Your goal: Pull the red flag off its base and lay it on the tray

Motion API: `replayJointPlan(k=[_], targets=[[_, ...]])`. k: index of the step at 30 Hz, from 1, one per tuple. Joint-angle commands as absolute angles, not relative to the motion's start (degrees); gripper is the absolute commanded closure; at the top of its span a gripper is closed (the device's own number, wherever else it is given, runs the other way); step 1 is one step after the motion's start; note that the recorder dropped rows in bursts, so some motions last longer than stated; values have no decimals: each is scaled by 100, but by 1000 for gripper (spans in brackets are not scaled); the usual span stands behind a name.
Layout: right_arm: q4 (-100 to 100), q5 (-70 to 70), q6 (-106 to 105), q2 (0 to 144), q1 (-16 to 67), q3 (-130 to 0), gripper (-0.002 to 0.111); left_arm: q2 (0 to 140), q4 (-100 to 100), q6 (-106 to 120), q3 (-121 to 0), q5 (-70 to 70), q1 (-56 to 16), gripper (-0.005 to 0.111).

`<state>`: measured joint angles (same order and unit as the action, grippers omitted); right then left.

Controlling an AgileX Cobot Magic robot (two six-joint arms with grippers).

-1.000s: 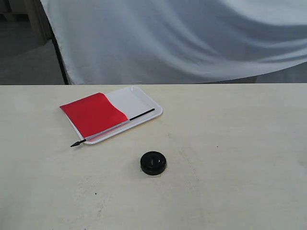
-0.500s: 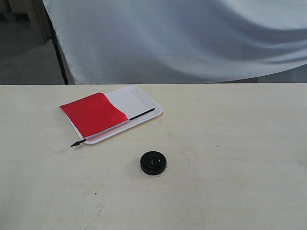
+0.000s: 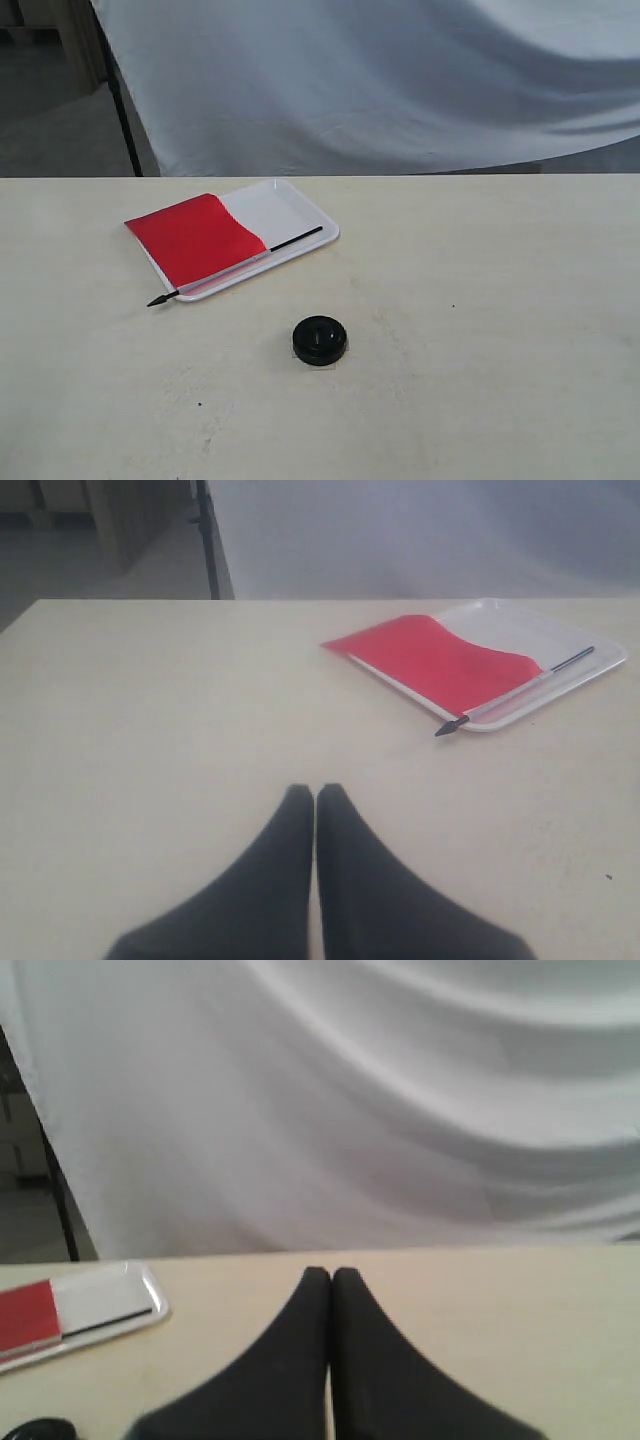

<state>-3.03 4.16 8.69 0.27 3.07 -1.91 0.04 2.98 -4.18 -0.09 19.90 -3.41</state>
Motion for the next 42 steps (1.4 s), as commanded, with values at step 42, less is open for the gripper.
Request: replayJointPlan(k=[42], targets=[[-385, 788, 746, 0, 334, 0, 109, 0, 269, -431, 0, 1967, -354, 105]])
